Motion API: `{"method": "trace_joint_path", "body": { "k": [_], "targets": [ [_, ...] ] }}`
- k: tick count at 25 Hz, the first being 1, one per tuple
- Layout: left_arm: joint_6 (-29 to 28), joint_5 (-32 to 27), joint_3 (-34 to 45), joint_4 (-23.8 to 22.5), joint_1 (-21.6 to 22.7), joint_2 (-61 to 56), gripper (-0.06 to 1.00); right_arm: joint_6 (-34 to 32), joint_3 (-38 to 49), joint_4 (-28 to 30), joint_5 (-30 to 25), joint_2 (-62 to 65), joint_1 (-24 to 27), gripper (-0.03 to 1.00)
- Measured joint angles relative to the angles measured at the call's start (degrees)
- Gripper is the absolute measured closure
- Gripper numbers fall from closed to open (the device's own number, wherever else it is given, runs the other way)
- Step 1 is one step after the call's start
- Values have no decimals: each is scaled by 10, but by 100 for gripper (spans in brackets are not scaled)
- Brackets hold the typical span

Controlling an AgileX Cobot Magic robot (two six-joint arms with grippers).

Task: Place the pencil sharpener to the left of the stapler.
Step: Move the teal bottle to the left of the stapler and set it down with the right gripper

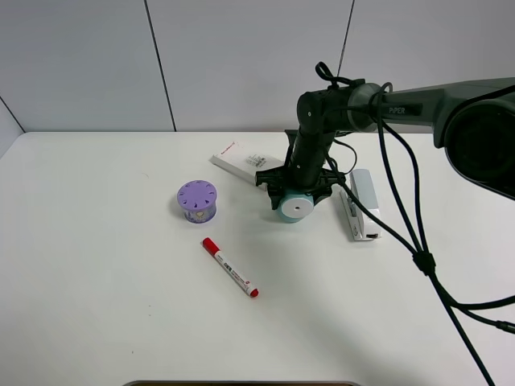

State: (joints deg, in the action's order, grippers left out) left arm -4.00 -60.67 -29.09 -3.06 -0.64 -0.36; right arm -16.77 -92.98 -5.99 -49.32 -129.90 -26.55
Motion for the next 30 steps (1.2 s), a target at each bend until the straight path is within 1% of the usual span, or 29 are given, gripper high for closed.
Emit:
{"method": "trace_joint_path", "body": {
  "k": [3, 5, 7, 21, 30],
  "targets": [
    [0, 0, 0, 0, 0, 0, -1, 0, 0, -2, 3, -1, -1, 14],
    [0, 0, 0, 0, 0, 0, -1, 0, 0, -3, 5, -1, -1, 9],
    [0, 0, 0, 0, 0, 0, -1, 0, 0, -3, 5, -1, -1, 7],
    [0, 0, 0, 0, 0, 0, -1, -2, 0, -8, 5, 12, -6, 6],
    [0, 0, 0, 0, 0, 0, -1, -26, 0, 5, -34, 51, -6, 6]
  ]
}}
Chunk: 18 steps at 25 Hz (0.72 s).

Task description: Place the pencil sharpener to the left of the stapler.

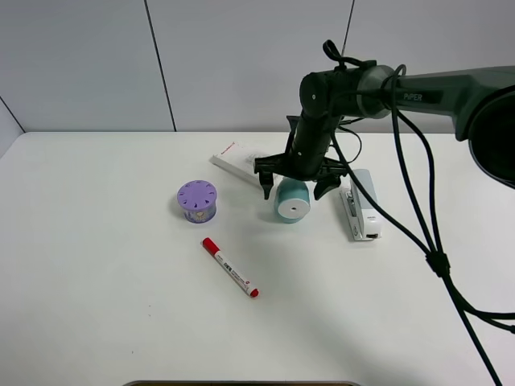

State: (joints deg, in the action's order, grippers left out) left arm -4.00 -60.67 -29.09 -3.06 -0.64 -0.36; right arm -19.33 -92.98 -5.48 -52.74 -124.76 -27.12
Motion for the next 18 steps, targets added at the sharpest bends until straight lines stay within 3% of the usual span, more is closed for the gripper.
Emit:
{"method": "trace_joint_path", "body": {
  "k": [12, 18],
  "targets": [
    [0, 0, 0, 0, 0, 0, -1, -6, 0, 19, -23, 101, 0, 6],
    [0, 0, 0, 0, 0, 0, -1, -6, 0, 60, -24, 179, 0, 6]
  ]
}}
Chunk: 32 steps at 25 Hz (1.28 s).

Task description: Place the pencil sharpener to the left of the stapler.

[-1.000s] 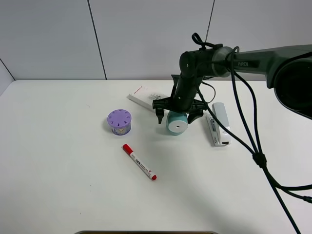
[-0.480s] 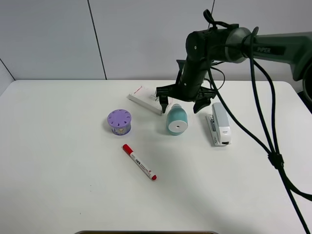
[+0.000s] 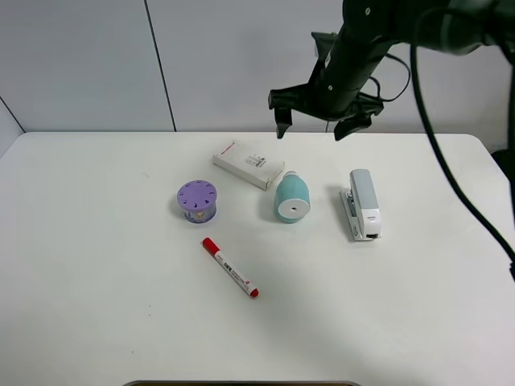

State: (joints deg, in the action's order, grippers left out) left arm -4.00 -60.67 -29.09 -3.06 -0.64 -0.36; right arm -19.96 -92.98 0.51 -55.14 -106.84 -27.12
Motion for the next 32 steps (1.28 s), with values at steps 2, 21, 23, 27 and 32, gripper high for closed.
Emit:
{"method": "trace_joint_path", "body": {
  "k": [2, 21, 23, 27, 32],
  "targets": [
    [0, 0, 0, 0, 0, 0, -1, 1, 0, 13, -1, 29, 0, 6],
    [0, 0, 0, 0, 0, 0, -1, 88, 0, 81, -87, 316, 56, 6],
    [0, 0, 0, 0, 0, 0, -1, 97, 0, 92, -95, 345, 59, 6],
    [0, 0, 0, 0, 0, 0, -1, 111, 0, 113, -112, 407, 59, 6],
    [0, 0, 0, 0, 0, 0, -1, 124, 0, 125, -123, 499, 59, 6]
  ]
}}
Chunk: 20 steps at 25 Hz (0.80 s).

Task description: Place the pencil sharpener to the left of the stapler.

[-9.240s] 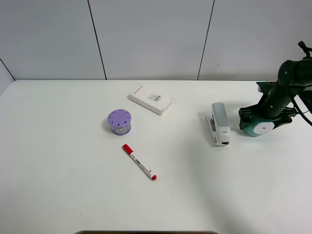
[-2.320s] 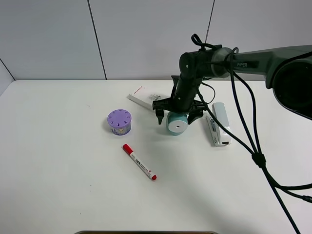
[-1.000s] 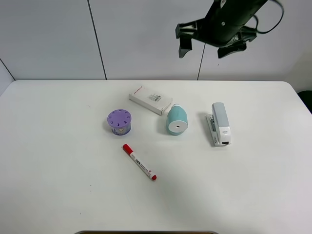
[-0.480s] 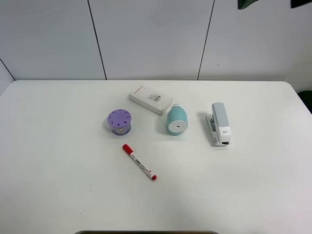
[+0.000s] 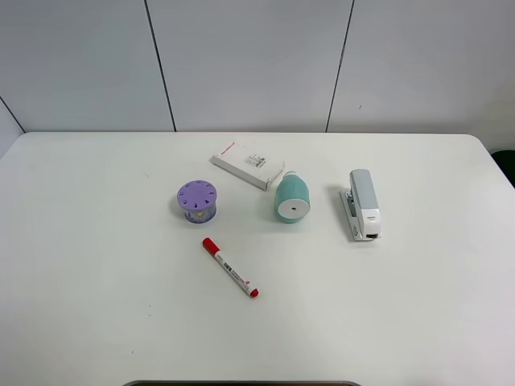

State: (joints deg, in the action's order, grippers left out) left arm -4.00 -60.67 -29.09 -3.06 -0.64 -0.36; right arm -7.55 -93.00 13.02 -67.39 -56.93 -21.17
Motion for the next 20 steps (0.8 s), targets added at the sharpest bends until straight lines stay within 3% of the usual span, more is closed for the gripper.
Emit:
{"method": "trace_joint_path", "body": {
  "k": [8, 20],
  "targets": [
    [0, 0, 0, 0, 0, 0, -1, 13, 16, 26, -19, 126, 19, 6],
    [0, 0, 0, 0, 0, 0, -1, 34, 302, 2, -28, 344, 137, 6]
  ]
}}
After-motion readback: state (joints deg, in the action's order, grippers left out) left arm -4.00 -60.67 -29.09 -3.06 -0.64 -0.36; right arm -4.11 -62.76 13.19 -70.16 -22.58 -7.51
